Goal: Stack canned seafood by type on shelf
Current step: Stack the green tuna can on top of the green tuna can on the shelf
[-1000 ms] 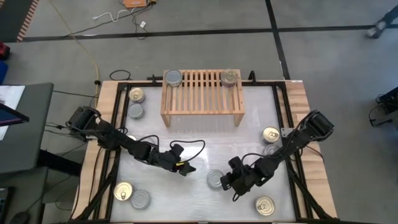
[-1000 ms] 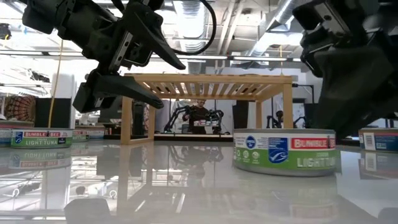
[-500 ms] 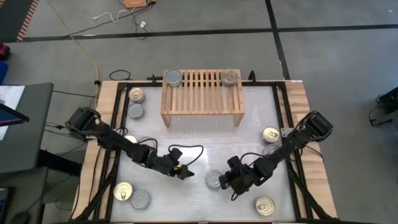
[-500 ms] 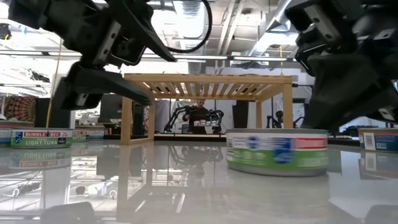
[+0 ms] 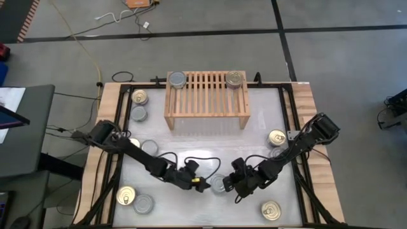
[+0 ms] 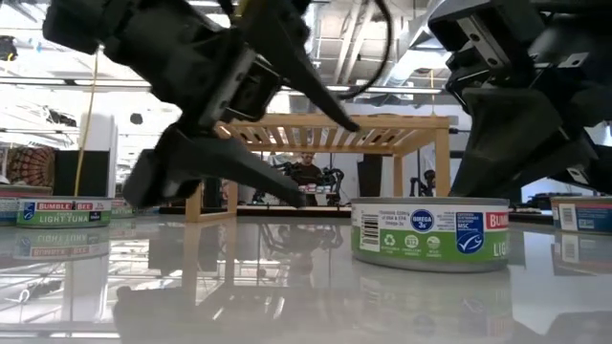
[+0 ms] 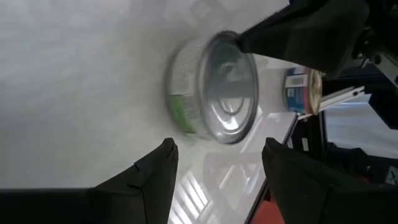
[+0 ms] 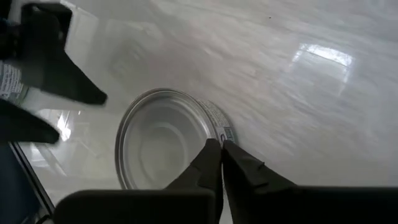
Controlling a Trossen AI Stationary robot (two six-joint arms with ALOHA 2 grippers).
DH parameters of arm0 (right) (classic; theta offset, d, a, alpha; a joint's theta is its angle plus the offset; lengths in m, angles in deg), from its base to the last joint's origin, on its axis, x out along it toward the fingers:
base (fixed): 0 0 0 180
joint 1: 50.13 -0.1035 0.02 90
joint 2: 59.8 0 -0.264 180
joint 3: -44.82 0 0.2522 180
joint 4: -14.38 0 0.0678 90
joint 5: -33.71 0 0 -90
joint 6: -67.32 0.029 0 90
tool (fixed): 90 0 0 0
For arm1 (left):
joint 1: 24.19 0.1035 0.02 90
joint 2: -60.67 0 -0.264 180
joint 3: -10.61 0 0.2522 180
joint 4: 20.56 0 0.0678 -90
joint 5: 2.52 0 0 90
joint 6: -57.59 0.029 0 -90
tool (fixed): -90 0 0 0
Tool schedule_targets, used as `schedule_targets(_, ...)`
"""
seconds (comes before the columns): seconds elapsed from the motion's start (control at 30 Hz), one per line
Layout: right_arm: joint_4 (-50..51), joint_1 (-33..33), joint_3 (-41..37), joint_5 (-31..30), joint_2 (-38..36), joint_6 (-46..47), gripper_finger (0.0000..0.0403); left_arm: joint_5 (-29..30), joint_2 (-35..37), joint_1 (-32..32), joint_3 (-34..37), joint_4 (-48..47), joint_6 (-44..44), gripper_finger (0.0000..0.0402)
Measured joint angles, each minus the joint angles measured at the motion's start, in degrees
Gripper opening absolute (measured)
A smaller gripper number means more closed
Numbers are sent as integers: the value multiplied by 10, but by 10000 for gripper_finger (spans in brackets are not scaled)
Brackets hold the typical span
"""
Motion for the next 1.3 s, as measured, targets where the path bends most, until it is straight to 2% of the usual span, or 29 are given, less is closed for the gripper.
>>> schedule_targets(0.27, -7, 0, -1, -50, 1, 37, 16, 1, -25, 2, -17, -8, -39, 224)
schedule_targets(0.57, -8, -10, 1, -39, 20, 38, 17, 16, -36, 8, -17, 12, -38, 224)
schedule_targets(0.8, -23, -16, 2, -37, 29, 40, 20, -3, -77, 11, -18, 89, -68, 224)
schedule_targets(1.3, 9, -21, 2, -13, 30, 57, 17, -32, -77, 12, -19, 84, -91, 224)
